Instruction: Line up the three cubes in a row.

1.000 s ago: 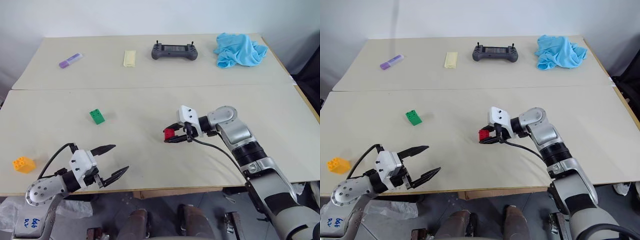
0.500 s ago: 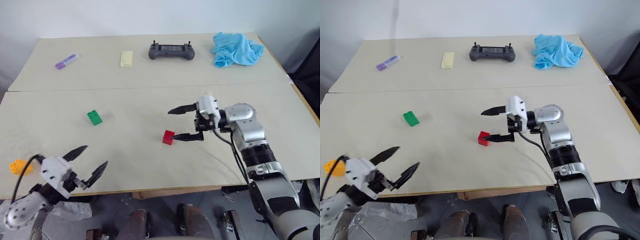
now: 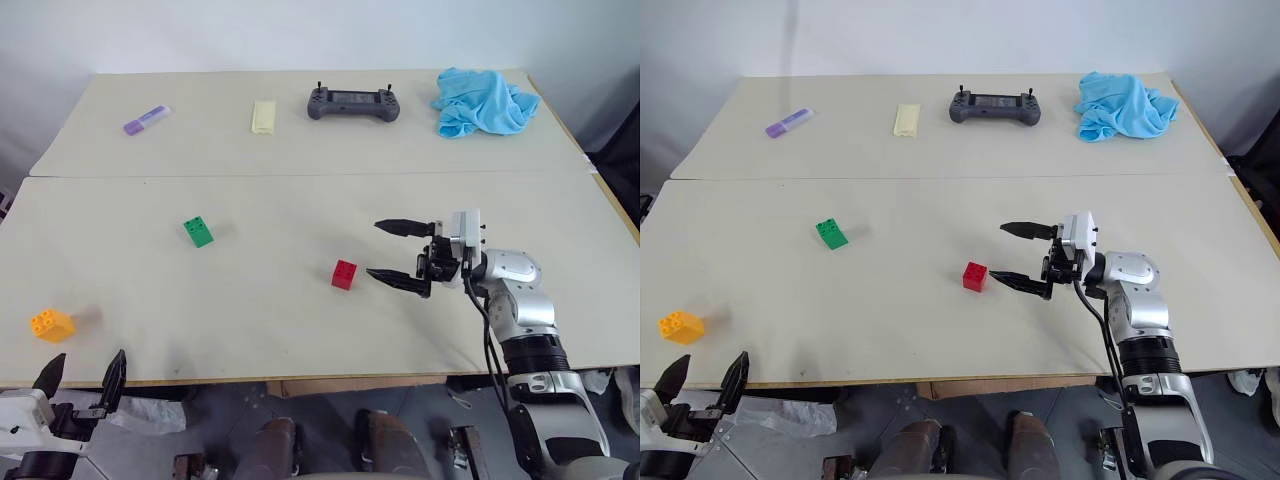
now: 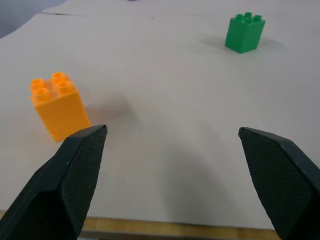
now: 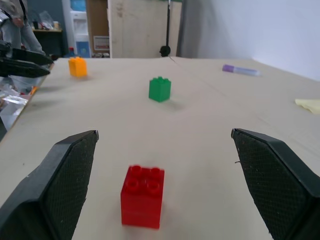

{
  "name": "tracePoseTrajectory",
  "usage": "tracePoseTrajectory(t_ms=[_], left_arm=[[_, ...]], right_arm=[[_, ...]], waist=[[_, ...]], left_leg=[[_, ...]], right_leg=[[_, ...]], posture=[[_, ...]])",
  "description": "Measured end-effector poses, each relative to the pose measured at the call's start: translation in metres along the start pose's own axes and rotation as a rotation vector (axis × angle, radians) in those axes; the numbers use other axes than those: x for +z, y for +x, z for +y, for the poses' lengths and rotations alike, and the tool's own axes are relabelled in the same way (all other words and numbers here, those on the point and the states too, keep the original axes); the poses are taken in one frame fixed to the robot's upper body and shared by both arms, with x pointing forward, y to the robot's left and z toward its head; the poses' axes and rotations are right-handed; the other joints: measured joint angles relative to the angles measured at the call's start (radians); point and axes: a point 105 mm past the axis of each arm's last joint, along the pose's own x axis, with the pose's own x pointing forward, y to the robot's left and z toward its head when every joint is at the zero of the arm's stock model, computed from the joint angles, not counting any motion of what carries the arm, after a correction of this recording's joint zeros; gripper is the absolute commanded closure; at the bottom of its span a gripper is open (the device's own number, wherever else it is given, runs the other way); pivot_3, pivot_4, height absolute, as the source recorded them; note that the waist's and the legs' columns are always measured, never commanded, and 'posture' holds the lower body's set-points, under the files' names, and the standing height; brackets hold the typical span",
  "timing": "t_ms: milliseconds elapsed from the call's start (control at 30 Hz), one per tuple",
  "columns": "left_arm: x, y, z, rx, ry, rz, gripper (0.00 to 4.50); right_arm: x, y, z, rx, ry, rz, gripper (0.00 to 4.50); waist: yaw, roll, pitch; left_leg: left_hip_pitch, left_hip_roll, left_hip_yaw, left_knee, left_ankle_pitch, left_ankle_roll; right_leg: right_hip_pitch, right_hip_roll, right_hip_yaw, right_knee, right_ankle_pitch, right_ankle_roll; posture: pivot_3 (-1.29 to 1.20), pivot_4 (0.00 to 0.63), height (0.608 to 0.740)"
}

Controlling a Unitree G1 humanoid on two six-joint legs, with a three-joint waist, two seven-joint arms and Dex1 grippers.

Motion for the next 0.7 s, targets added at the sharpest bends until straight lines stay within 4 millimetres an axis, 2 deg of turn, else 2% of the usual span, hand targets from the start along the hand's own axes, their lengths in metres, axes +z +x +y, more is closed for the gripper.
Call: tracePoseTrajectory(t_ms=[167, 267, 400, 533, 633, 700], left_arm=[[0.031, 0.057, -0.031, -0.04, -0.031, -0.091, 0.0], [0.045, 0.091, -0.053, -0.016, -0.065, -0.075, 0.0], [0.049, 0.125, -0.075, 0.09, -0.164, -0.013, 0.0], [0.048, 0.153, -0.092, 0.173, -0.172, 0.051, 0.0], [0.041, 0.173, -0.111, 0.18, -0.132, 0.113, 0.0], [0.035, 0.178, -0.116, 0.203, -0.133, 0.141, 0.0]], right_arm=[[0.0, -0.008, -0.001, -0.022, -0.02, 0.024, 0.03], [-0.002, -0.008, 0.005, -0.008, -0.018, 0.032, 0.03], [0.003, -0.003, 0.01, 0.014, -0.022, 0.031, 0.03], [0.009, 0.002, 0.013, 0.029, -0.029, 0.03, 0.03], [0.011, 0.004, 0.012, 0.025, -0.028, 0.029, 0.03], [0.013, 0.008, 0.014, 0.035, -0.03, 0.028, 0.03]], waist=[[0.0, 0.0, 0.0], [-0.002, 0.0, 0.0], [-0.002, 0.0, 0.0], [0.004, -0.001, -0.001], [0.011, -0.001, -0.001], [0.015, -0.001, -0.001]], left_leg=[[0.0, 0.0, 0.0, 0.0, 0.001, -0.001], [0.0, -0.001, 0.0, 0.0, 0.001, 0.0], [0.0, -0.001, 0.001, 0.001, 0.001, -0.001], [0.0, -0.001, 0.001, 0.001, 0.001, -0.002], [0.0, -0.001, 0.001, 0.002, 0.002, -0.002], [0.0, -0.001, 0.001, 0.002, 0.002, -0.002]], right_leg=[[0.0, 0.0, 0.0, 0.003, 0.0, 0.0], [-0.001, 0.001, 0.0, 0.008, 0.0, 0.0], [-0.001, 0.002, 0.0, 0.008, 0.0, 0.001], [-0.001, 0.003, 0.0, 0.009, 0.0, 0.001], [-0.001, 0.004, 0.0, 0.009, 0.001, 0.001], [-0.001, 0.004, 0.0, 0.008, 0.001, 0.001]], posture=[[0.0, 0.15, 0.74], [0.0, 0.15, 0.74], [0.0, 0.15, 0.74], [0.0, 0.15, 0.74], [0.0, 0.15, 0.74], [0.0, 0.15, 0.74]])
